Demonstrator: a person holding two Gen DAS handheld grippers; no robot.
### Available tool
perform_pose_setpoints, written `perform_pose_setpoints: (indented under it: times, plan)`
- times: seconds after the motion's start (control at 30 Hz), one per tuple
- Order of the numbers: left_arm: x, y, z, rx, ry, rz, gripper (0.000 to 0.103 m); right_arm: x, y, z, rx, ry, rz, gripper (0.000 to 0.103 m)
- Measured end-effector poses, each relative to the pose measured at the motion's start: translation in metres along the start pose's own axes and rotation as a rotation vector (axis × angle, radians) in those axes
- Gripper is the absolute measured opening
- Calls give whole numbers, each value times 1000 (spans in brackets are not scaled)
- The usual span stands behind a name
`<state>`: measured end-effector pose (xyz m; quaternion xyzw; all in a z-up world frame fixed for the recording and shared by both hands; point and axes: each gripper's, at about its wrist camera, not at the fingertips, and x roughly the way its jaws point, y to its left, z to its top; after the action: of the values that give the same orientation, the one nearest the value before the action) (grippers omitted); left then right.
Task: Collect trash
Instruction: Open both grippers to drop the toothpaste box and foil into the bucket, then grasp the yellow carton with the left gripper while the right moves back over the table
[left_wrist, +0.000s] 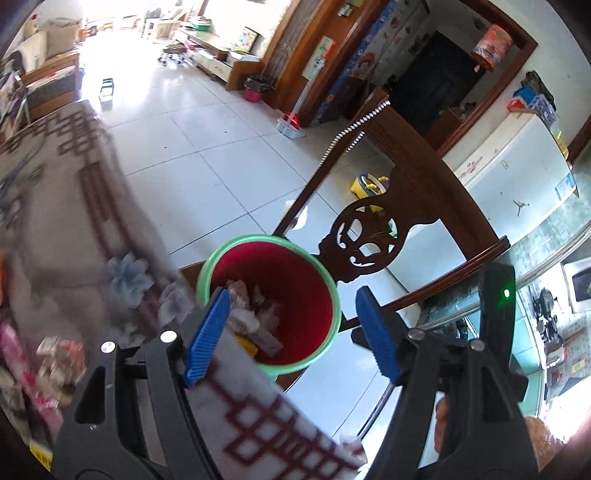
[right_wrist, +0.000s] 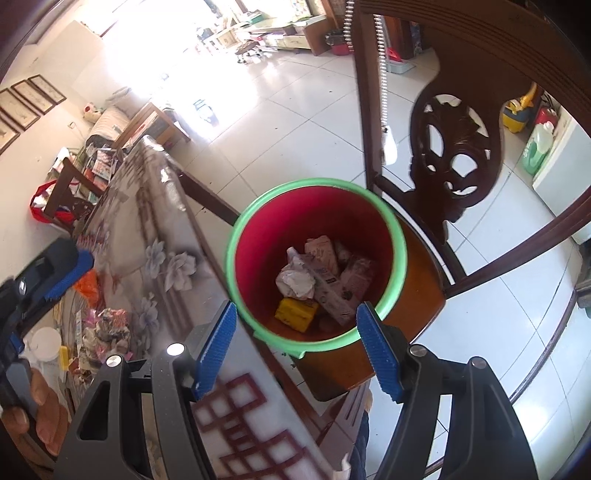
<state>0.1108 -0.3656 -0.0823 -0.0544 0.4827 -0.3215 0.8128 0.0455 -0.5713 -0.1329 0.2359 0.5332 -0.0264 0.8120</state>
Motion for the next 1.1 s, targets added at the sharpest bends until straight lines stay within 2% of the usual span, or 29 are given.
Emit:
perform_pose_setpoints:
  times: [0.2,0.43,0.57,0.77,0.9,1.1]
  plan:
    - [-52,37,-33,-83,-44,75,68,3,40,-13,-72,13,30,67]
    - [-105,109,-84,-208,-51,185,68,7,88,-41,-140,31,45,70]
    - [-124,146,-117,-245,-21,257,68,8,112,-59,-162,44,47,72]
    - [-140,196,-170,-278,79,330,68,14,146,-87,-185,64,57,72]
    - [-136,212,-187,-274,130,335,68,16,166,-102,-190,72,60,72]
    - [-118,221,-200,-248,193,263,68,21,186,-120,-190,83,51,72]
